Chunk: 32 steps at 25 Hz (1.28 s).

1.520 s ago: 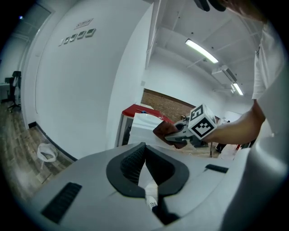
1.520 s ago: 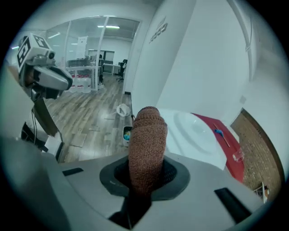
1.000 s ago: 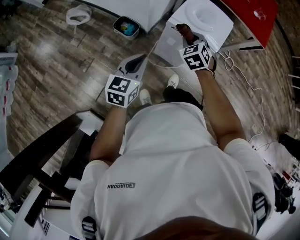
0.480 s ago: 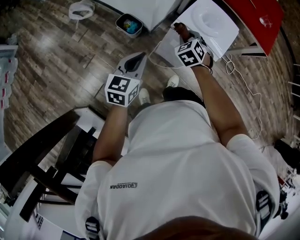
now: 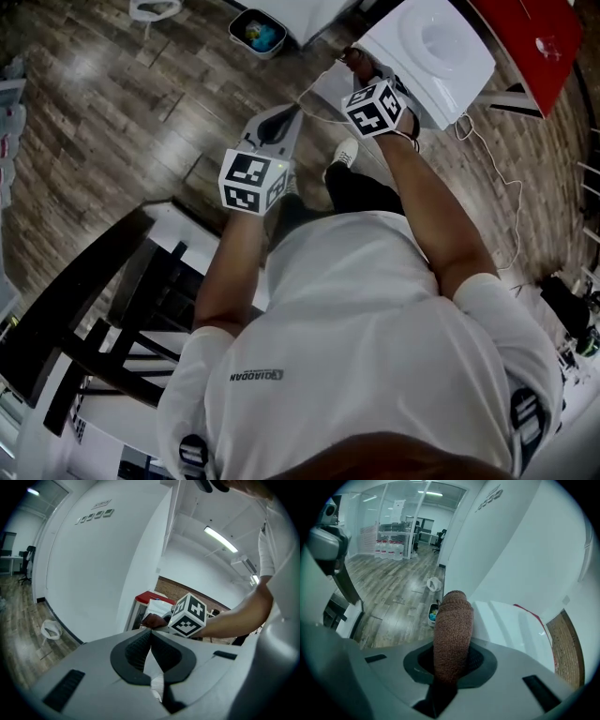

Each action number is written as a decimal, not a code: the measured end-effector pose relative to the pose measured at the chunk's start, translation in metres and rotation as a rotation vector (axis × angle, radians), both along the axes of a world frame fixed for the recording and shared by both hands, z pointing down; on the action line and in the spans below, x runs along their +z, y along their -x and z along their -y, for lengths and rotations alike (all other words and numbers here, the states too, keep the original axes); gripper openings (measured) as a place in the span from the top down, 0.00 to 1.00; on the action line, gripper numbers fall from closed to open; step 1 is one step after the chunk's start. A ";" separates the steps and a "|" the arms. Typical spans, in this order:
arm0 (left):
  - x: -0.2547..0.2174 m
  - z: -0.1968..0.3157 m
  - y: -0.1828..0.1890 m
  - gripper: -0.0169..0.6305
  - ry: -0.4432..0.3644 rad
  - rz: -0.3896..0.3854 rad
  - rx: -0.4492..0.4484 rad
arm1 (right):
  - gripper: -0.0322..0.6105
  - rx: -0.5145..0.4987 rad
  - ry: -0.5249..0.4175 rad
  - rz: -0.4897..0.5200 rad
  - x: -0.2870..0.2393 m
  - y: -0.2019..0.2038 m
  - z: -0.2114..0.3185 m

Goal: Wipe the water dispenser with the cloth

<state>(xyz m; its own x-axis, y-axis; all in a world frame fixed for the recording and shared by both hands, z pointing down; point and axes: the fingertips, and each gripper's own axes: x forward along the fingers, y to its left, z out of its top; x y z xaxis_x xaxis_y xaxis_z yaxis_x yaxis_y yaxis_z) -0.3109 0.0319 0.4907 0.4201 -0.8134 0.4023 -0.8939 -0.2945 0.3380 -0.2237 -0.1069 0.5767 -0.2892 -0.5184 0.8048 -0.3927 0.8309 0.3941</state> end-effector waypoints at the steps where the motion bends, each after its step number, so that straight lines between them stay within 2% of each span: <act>1: 0.005 0.002 0.000 0.99 0.008 -0.001 -0.001 | 0.85 0.004 0.009 -0.004 0.007 -0.001 0.000; 12: 0.043 -0.001 -0.002 0.99 0.091 -0.002 0.002 | 0.85 0.078 0.114 -0.059 0.104 -0.011 -0.004; 18: 0.064 -0.005 0.009 0.99 0.128 -0.002 -0.049 | 0.85 0.073 0.132 -0.089 0.147 -0.009 -0.001; 23: 0.074 -0.017 0.002 0.99 0.162 -0.021 -0.071 | 0.85 0.073 0.168 -0.097 0.180 -0.003 0.001; 32: 0.073 -0.041 0.006 0.99 0.178 -0.011 -0.114 | 0.85 0.074 0.223 -0.137 0.236 0.002 -0.001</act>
